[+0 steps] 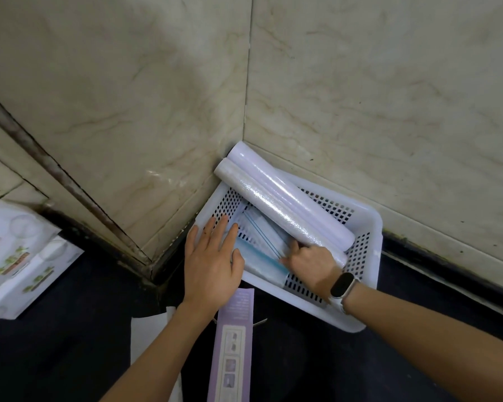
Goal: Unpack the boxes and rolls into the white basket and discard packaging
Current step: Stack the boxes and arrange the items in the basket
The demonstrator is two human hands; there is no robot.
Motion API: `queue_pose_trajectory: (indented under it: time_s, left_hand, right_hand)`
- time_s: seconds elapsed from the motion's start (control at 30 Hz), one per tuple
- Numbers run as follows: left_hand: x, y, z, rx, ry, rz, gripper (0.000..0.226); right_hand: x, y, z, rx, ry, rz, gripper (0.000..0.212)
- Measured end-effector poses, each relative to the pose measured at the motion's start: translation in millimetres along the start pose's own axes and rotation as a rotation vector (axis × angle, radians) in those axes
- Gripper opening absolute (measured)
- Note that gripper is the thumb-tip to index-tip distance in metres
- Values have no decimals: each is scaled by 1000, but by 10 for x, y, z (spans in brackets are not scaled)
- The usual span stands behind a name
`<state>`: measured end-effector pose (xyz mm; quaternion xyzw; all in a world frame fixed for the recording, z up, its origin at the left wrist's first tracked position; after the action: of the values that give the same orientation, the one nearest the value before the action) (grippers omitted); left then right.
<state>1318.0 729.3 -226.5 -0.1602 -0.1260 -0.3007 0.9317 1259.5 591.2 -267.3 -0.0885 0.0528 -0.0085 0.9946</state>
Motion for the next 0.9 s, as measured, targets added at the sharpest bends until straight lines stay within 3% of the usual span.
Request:
queue_pose_trajectory:
  time_s: [0.07,0.17,0.27,0.57,0.73,0.87,0.9]
  left_hand:
    - [1,-2,9,-6,-16,-1,48]
    - [4,-2,20,-21,-38,-1,47]
    - [4,-5,27,-29,-48,-1,47]
    - [-9,9,2,-39,-25,11,47]
    - [-19,23,-28,-47,22,11,49]
    - [-16,51,26,-121,-16,53,57]
    - [-23,56,33,-131,-25,61,59]
  right_hand:
    - [37,1,-52,-8,45,-74,43]
    - [45,22,-89,-51,39,-133,31]
    - [39,31,-182,137,29,-169,32]
    - [-86,-61,31,452,49,-192,7]
    - [-196,-265,269,729,-61,-320,16]
    - [-224,-223,243,1052,153,-302,19]
    - [-228,-168,267,1078,186,-265,11]
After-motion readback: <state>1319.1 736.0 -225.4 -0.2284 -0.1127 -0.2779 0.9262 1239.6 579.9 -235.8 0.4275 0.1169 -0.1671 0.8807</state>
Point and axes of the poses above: each hand's wrist, its own x-axis towards the middle knuckle, its own z-axis out of the back of the hand, y = z × x, the point moved 9 cm from there along x, towards the middle knuckle, and after that the axes turned 10 degrees about -y, right-handed, at the moved point
